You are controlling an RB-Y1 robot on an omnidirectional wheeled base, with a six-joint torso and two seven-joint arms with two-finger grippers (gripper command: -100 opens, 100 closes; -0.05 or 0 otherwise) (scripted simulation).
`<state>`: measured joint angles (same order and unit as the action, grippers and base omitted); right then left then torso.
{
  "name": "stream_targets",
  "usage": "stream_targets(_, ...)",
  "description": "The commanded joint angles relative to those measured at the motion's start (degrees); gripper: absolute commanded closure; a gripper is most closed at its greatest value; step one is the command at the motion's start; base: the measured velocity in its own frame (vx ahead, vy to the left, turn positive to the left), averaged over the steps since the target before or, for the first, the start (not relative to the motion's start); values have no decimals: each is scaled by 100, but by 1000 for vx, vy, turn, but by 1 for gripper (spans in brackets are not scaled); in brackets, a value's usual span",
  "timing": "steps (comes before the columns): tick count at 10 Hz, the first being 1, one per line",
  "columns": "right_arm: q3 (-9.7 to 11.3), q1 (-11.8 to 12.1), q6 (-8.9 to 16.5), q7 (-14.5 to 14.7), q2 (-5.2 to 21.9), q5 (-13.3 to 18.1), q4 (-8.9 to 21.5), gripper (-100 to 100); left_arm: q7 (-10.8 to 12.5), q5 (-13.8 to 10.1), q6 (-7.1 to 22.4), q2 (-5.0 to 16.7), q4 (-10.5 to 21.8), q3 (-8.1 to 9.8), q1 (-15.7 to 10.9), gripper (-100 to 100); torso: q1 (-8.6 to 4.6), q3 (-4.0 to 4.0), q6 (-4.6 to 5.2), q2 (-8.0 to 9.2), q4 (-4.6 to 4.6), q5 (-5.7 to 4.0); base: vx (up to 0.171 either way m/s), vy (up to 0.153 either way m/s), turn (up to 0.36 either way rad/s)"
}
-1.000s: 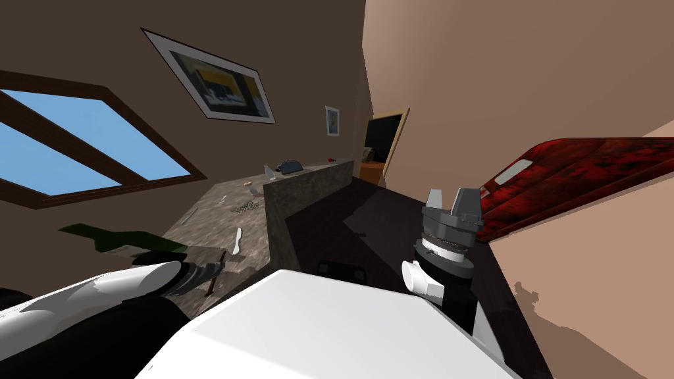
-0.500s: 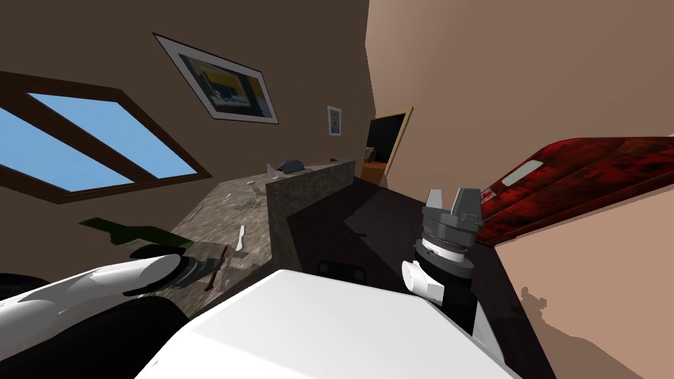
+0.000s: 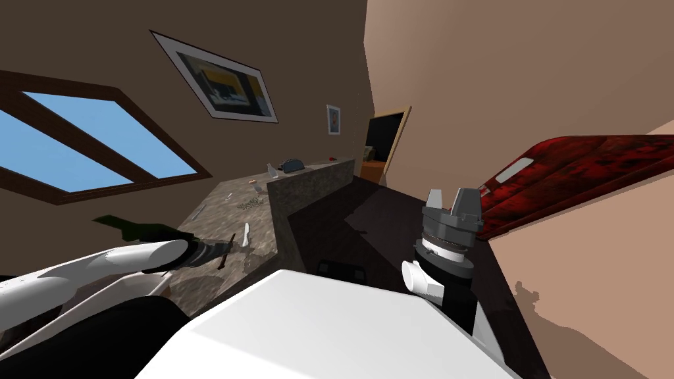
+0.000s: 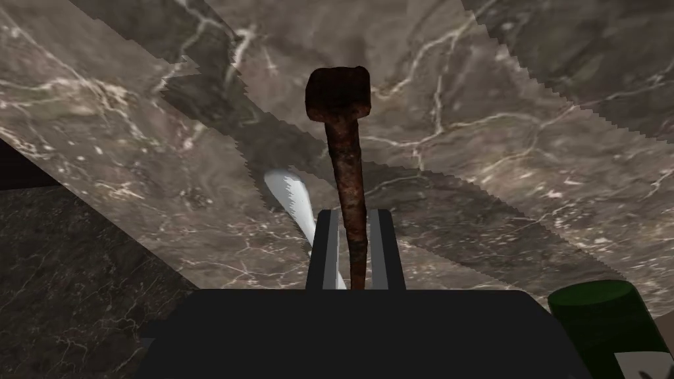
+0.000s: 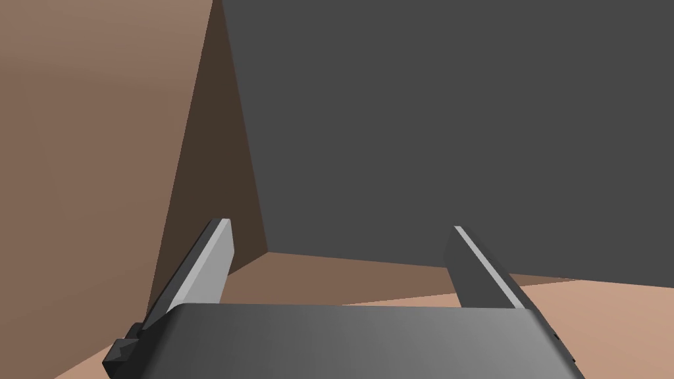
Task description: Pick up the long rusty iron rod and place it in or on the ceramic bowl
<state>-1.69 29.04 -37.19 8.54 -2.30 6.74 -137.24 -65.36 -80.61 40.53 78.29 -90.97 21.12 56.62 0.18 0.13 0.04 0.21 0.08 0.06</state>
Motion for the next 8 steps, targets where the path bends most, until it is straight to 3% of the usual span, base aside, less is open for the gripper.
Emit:
stream_targets(1, 0, 0, 0, 0, 0, 0, 0, 0, -123, -149, -24, 96, -66, 175, -18, 100, 0, 0, 0, 0, 0, 0, -118, 64, -56)
stream_targets(3, 0, 0, 0, 0, 0, 0, 0, 0, -226, -304, -41, 196, -125, 312, -55, 100, 9, 6, -4, 11, 1, 4, -124, 61, -47)
stream_targets(5, 0, 0, 0, 0, 0, 0, 0, 0, -418, -645, -34, 409, -236, 588, -97, 100, 10, 9, 2, 15, 4, 2, -154, 88, -51)
stream_targets(8, 0, 0, 0, 0, 0, 0, 0, 0, -491, -821, 0, 527, -273, 731, -93, 100, 5, 8, -7, 12, 1, 8, -107, 48, -10)
